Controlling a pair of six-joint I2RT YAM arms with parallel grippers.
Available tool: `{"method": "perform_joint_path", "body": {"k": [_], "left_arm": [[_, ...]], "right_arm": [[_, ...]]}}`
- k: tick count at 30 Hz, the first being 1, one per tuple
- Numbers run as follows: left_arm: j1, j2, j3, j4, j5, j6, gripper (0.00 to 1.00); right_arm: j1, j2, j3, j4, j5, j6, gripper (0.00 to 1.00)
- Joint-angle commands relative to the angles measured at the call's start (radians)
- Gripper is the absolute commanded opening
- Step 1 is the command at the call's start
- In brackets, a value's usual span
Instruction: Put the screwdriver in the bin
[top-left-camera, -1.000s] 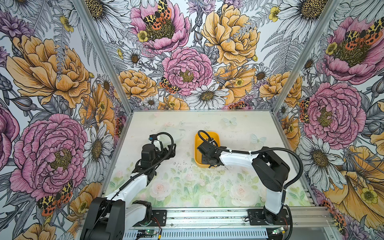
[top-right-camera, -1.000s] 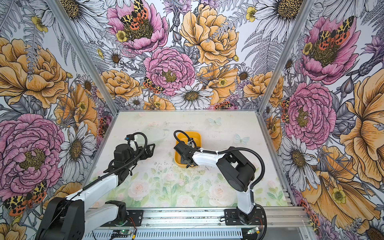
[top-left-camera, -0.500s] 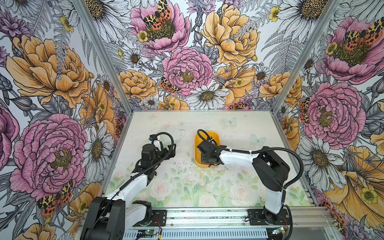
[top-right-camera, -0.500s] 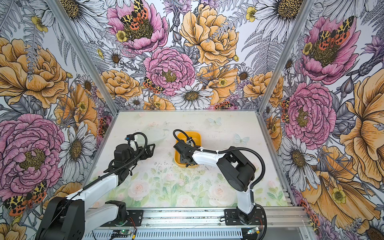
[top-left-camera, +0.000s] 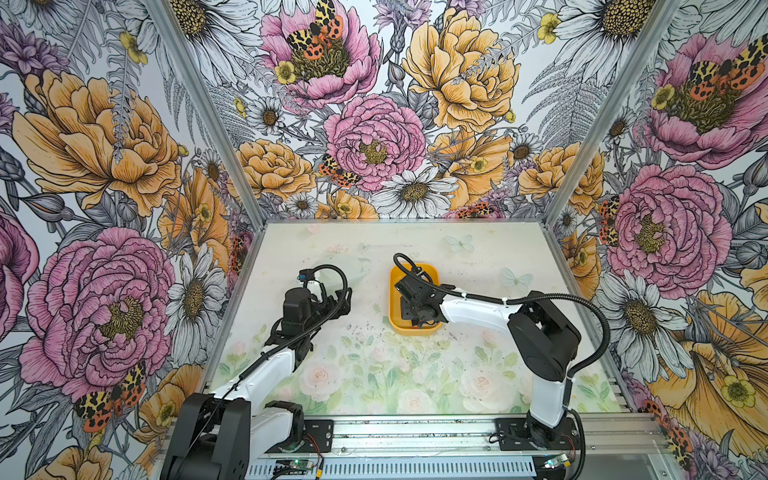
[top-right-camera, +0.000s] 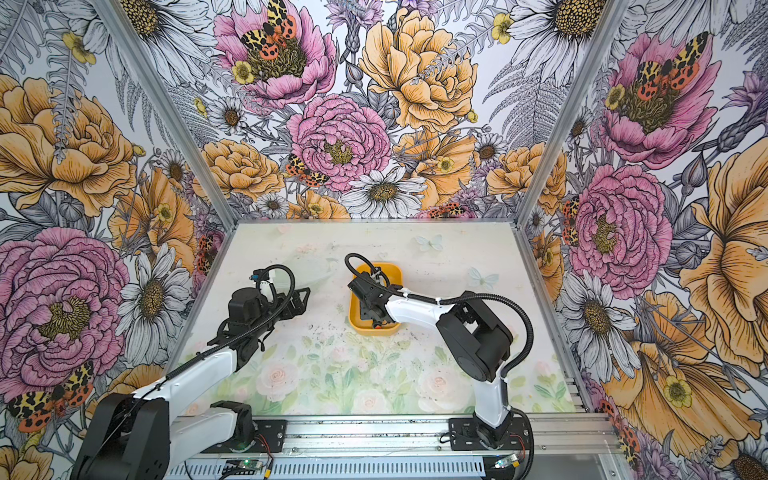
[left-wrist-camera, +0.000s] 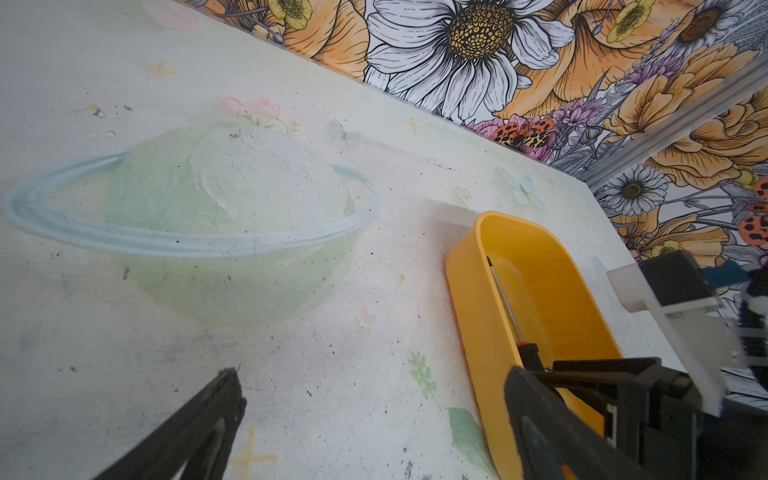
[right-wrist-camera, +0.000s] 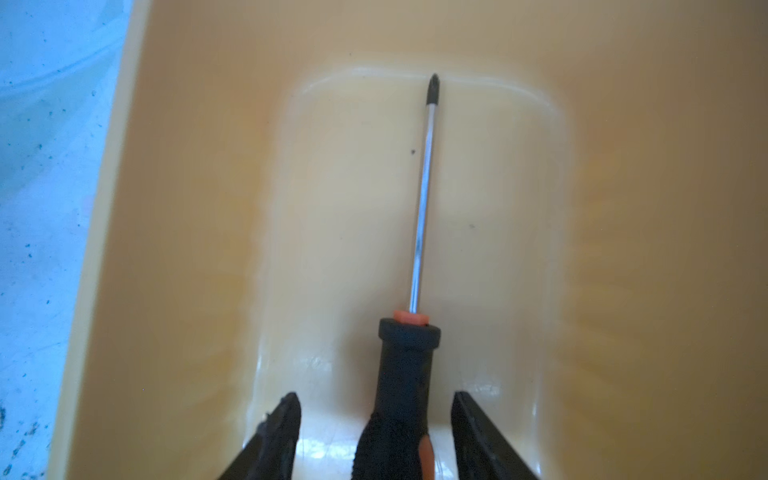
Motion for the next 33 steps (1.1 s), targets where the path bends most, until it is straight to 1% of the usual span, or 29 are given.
{"method": "perform_joint_path", "body": {"k": [1,2,4,7,10,12,14,16,19,23,26,27,29,33], "left_arm": [[-0.005,-0.012,0.004,-0.006,-0.027,0.015,0.99],[-0.004,-0.015,0.005,-0.011,-0.027,0.017,0.99],[-0.004,-0.023,0.005,-0.017,-0.030,0.020,0.99],[-0.003,-0.035,0.010,-0.029,-0.031,0.029,0.99],[-0.003,-0.049,0.015,-0.037,-0.050,0.043,0.99],[0.001,-0.059,0.023,-0.049,-0.068,0.056,0.99],[0.004,-0.066,0.030,-0.049,-0.077,0.070,0.99],[0.008,-0.065,0.040,-0.041,-0.080,0.085,0.99],[0.013,-0.062,0.058,-0.022,-0.098,0.131,0.99],[0.014,-0.067,0.064,0.037,-0.134,0.212,0.99],[0.026,-0.067,0.066,0.077,-0.159,0.270,0.99],[0.035,-0.064,0.064,0.090,-0.163,0.287,0.99],[0.071,-0.049,0.055,0.137,-0.172,0.302,0.99],[0.148,-0.004,0.037,0.234,-0.140,0.300,0.99]], "right_arm": [[-0.004,-0.068,0.030,-0.024,-0.031,-0.080,0.61],[-0.029,-0.083,0.031,-0.025,-0.043,-0.107,0.61],[-0.037,-0.110,0.026,-0.027,-0.061,-0.176,0.62],[-0.054,-0.166,0.008,-0.026,-0.106,-0.323,0.62],[-0.060,-0.259,-0.049,0.001,-0.017,-0.488,0.61],[-0.077,-0.336,-0.118,0.057,0.026,-0.588,0.61],[-0.121,-0.402,-0.178,0.107,0.019,-0.639,0.61],[-0.189,-0.460,-0.237,0.158,-0.022,-0.653,0.61],[-0.302,-0.539,-0.340,0.273,-0.047,-0.654,0.61],[-0.453,-0.636,-0.530,0.524,-0.102,-0.643,0.61],[-0.523,-0.688,-0.684,0.746,-0.073,-0.644,0.62],[-0.540,-0.697,-0.718,0.790,-0.067,-0.647,0.63],[-0.571,-0.714,-0.748,0.818,-0.028,-0.629,0.63],[-0.609,-0.753,-0.780,0.828,0.033,-0.618,0.63]]}}
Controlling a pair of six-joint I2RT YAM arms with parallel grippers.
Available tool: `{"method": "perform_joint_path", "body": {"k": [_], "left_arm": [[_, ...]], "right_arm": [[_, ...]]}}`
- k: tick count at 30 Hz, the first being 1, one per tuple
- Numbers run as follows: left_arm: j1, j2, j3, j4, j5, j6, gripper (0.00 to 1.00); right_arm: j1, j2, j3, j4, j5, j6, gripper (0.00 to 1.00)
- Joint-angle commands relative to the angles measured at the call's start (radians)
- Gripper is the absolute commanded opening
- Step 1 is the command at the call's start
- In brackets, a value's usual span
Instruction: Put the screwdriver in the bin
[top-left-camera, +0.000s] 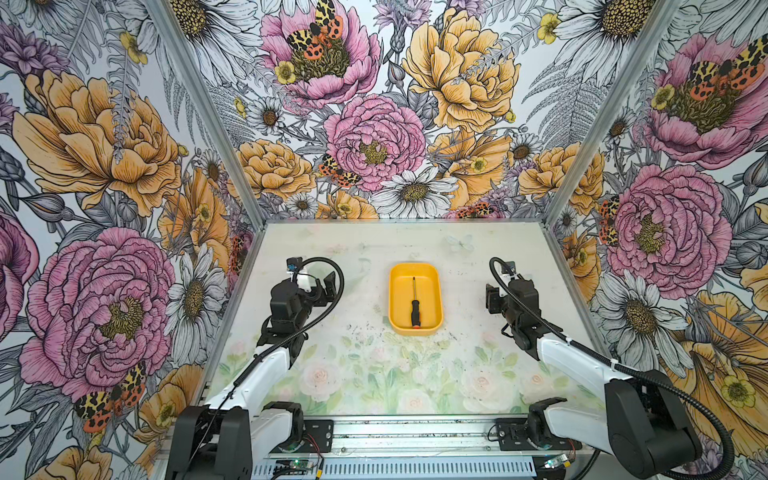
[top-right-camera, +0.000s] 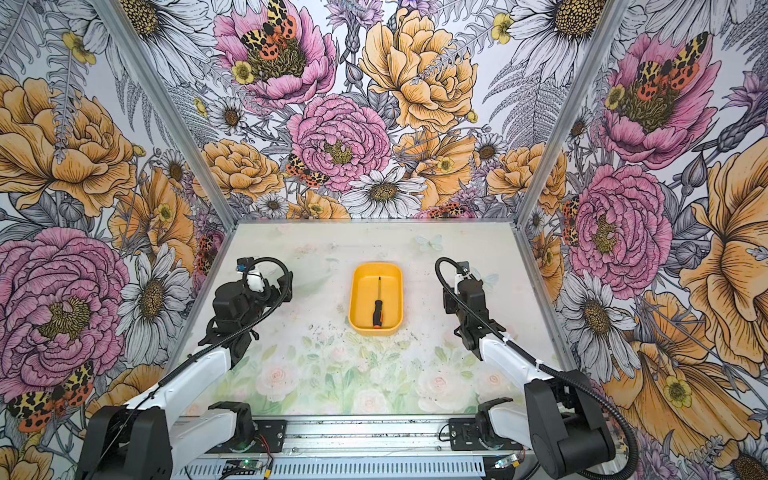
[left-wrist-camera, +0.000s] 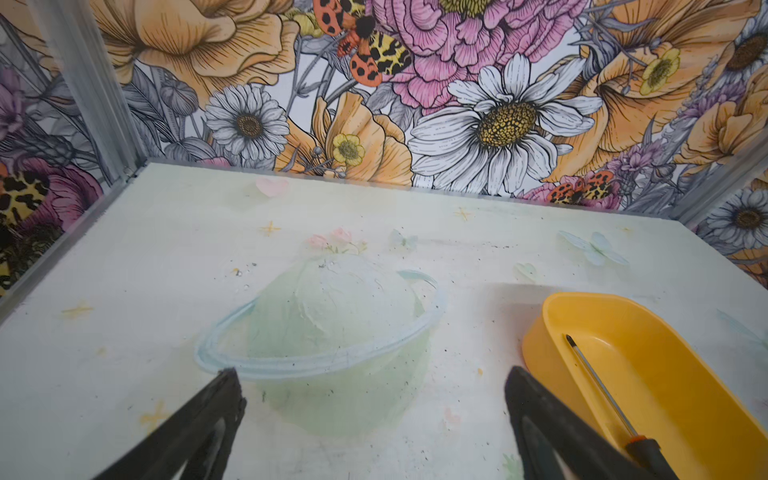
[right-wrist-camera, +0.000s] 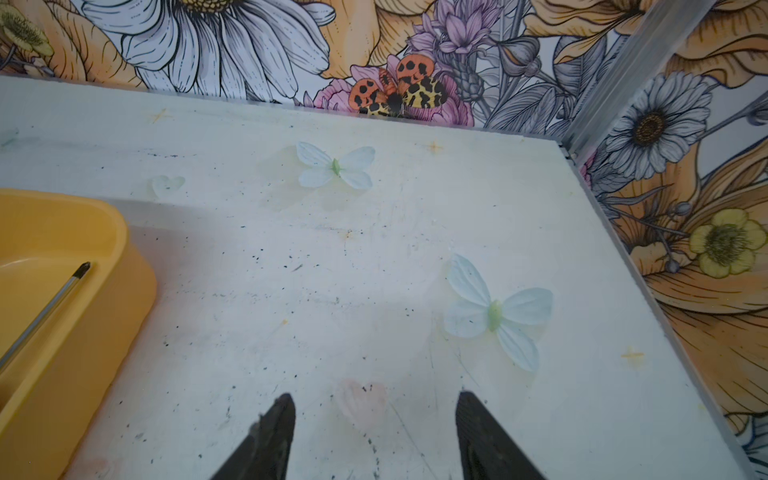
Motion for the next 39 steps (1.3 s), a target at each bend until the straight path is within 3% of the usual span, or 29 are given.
{"method": "perform_joint_path", "body": {"k": [1,10,16,22,32,39], "left_arm": [[0.051,0.043,-0.005,0.125,0.000,0.042,0.99],[0.099,0.206,0.017,0.255,0.059,0.118,0.99],[0.124,0.266,0.017,0.269,0.072,0.111,0.99],[0.141,0.374,-0.052,0.481,0.091,0.094,0.99],[0.118,0.453,-0.055,0.544,0.068,0.115,0.99],[0.107,0.463,-0.067,0.576,0.037,0.117,0.99]], "right_arm": [[-0.024,-0.058,-0.014,0.147,0.063,0.001,0.63],[-0.124,0.002,-0.186,0.463,0.115,-0.022,0.63],[-0.152,0.114,-0.186,0.594,0.087,-0.018,0.63],[-0.166,0.241,-0.170,0.700,0.073,-0.016,0.63],[-0.172,0.337,-0.116,0.681,0.030,-0.027,0.63],[-0.181,0.336,-0.105,0.660,0.015,-0.021,0.72]]}}
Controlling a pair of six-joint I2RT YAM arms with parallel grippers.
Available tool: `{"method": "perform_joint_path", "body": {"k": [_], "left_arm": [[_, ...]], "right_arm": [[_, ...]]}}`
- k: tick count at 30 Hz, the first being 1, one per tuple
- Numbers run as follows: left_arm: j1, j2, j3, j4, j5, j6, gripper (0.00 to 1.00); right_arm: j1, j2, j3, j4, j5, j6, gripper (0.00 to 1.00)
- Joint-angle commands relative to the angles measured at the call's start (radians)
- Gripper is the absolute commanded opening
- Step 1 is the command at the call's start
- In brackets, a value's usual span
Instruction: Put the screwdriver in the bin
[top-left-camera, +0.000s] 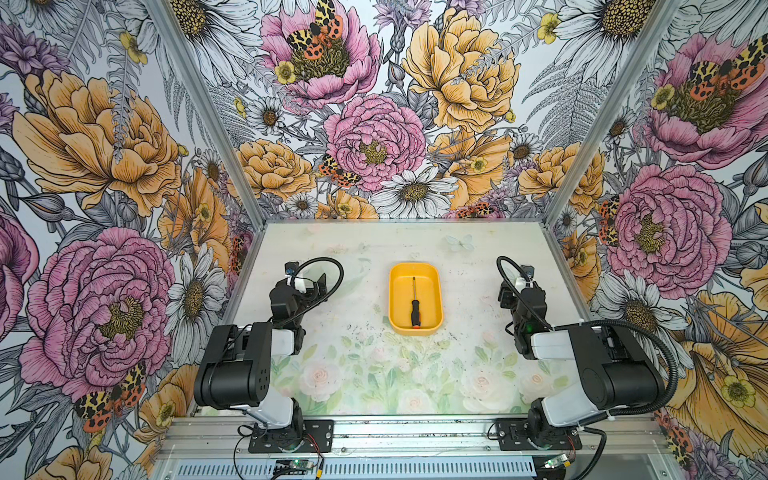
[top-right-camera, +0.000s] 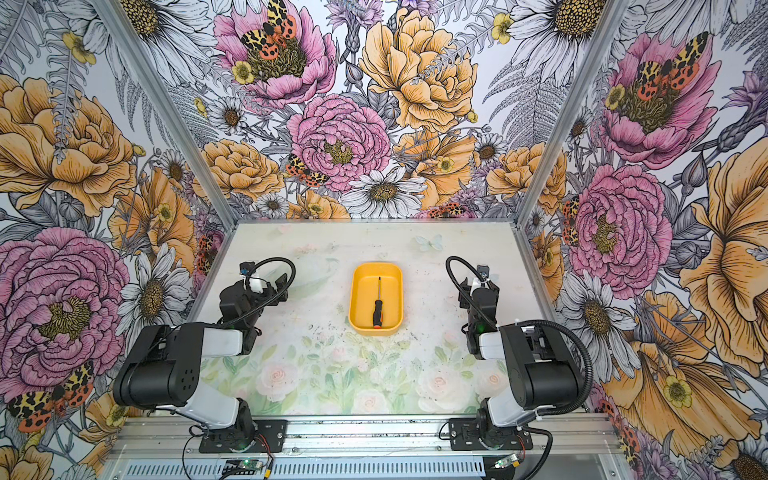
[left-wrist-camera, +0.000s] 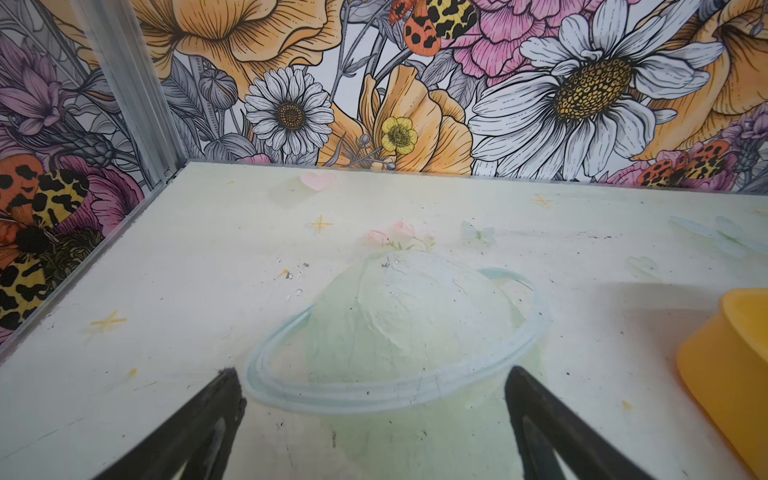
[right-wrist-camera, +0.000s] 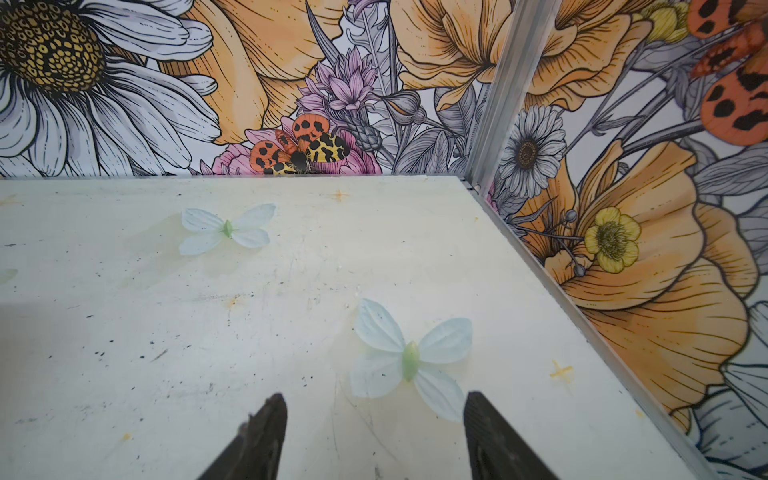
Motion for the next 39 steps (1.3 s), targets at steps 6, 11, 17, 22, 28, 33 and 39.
{"method": "perform_joint_path", "body": {"k": [6,11,17,22,28,33,39], "left_arm": [[0.005,0.002,-0.019,0.065,-0.042,-0.007,0.99],[0.010,0.002,-0.021,0.069,-0.049,-0.013,0.99],[0.013,0.002,-0.024,0.075,-0.055,-0.019,0.99],[0.012,0.002,-0.025,0.077,-0.054,-0.020,0.99],[0.012,0.002,-0.025,0.078,-0.055,-0.019,0.99],[0.009,0.002,-0.025,0.075,-0.059,-0.019,0.99],[-0.004,-0.002,-0.021,0.064,-0.080,-0.009,0.99]], "right_arm": [[-0.018,0.004,0.030,-0.009,-0.036,0.008,0.79],[-0.023,0.005,0.034,-0.016,-0.046,0.011,0.86],[-0.024,0.005,0.034,-0.017,-0.047,0.010,1.00],[-0.024,0.003,0.031,-0.013,-0.047,0.011,0.99],[-0.024,0.002,0.031,-0.012,-0.047,0.011,1.00],[-0.024,0.002,0.030,-0.011,-0.047,0.011,0.99],[-0.024,0.001,0.030,-0.012,-0.048,0.011,0.99]]}}
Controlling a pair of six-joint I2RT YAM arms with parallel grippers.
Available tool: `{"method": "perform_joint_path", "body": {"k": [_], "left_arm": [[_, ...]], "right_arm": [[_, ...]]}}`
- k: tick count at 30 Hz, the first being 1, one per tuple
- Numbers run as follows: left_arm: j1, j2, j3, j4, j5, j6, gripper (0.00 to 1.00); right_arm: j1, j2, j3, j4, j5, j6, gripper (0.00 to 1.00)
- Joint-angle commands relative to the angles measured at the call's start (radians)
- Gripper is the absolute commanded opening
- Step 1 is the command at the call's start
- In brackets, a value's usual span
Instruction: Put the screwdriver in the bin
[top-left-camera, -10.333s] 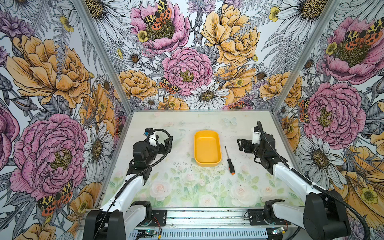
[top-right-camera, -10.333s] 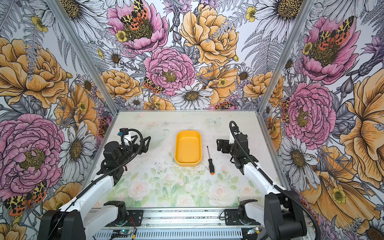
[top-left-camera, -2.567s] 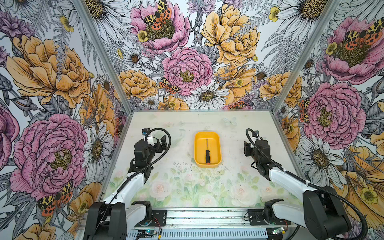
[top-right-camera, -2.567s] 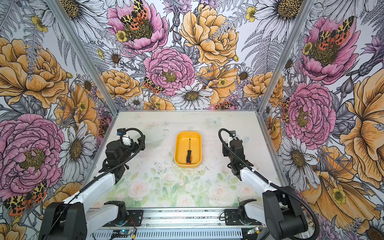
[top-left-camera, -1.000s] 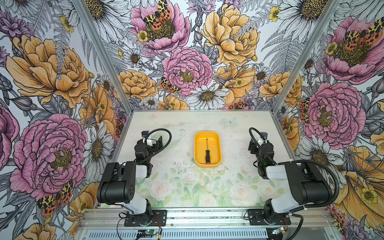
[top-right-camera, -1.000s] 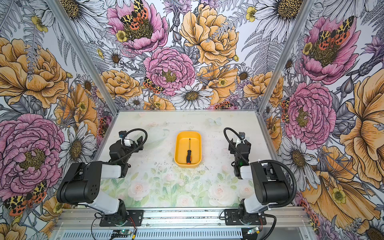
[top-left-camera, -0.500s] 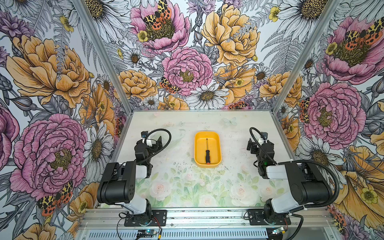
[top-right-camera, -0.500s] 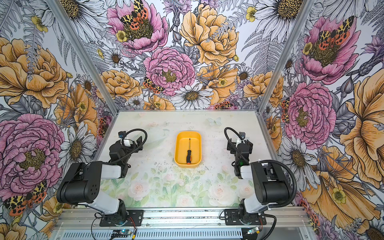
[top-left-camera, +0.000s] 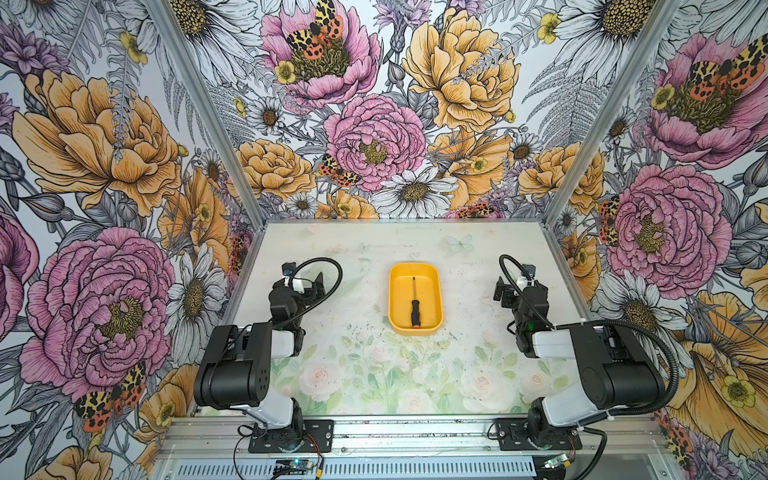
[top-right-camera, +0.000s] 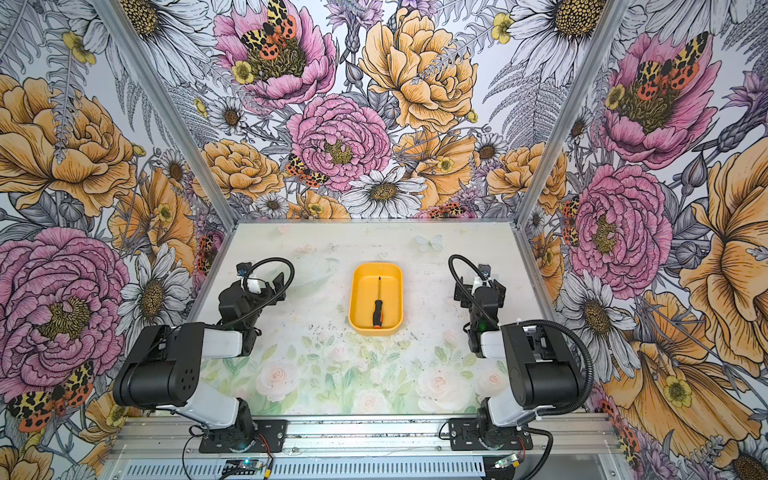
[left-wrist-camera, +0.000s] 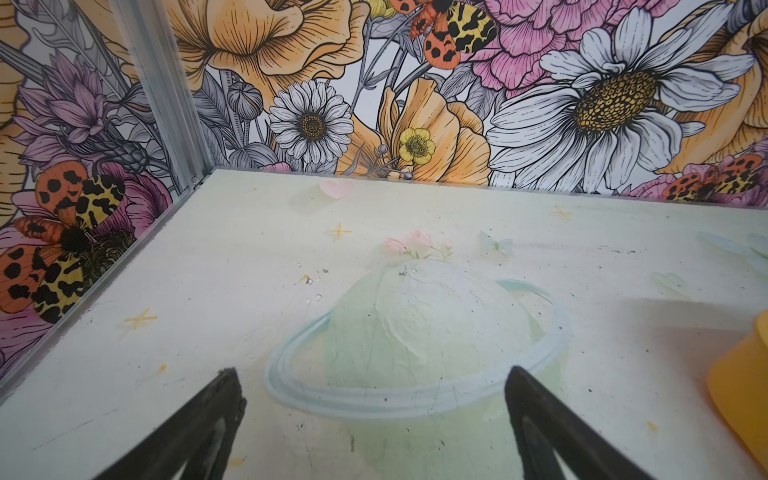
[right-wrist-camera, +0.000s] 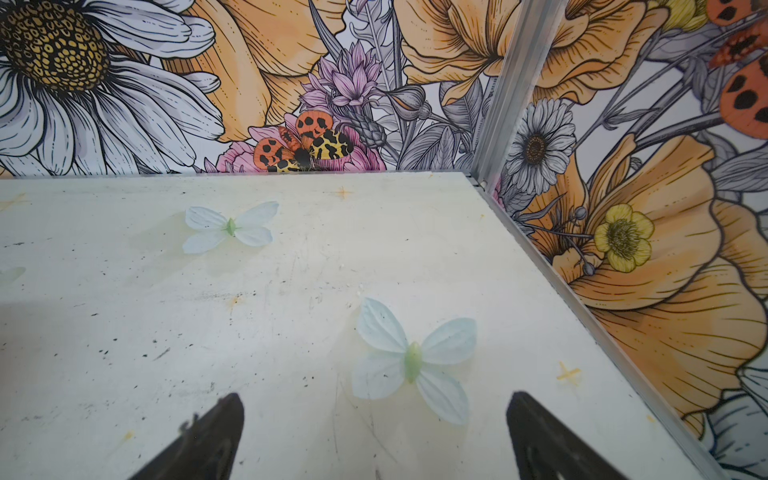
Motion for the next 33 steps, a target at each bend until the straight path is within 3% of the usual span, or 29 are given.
{"method": "perform_joint_path", "body": {"k": [1,33], "left_arm": [[-0.006,-0.002,-0.009,0.027,-0.028,-0.005,0.99],[-0.038,-0.004,-0.006,0.017,-0.077,0.016,0.99]], "right_arm": [[-0.005,0.002,0.018,0.011,-0.009,0.006,1.00],[-0.005,0.003,0.019,0.011,-0.009,0.007,0.99]]}}
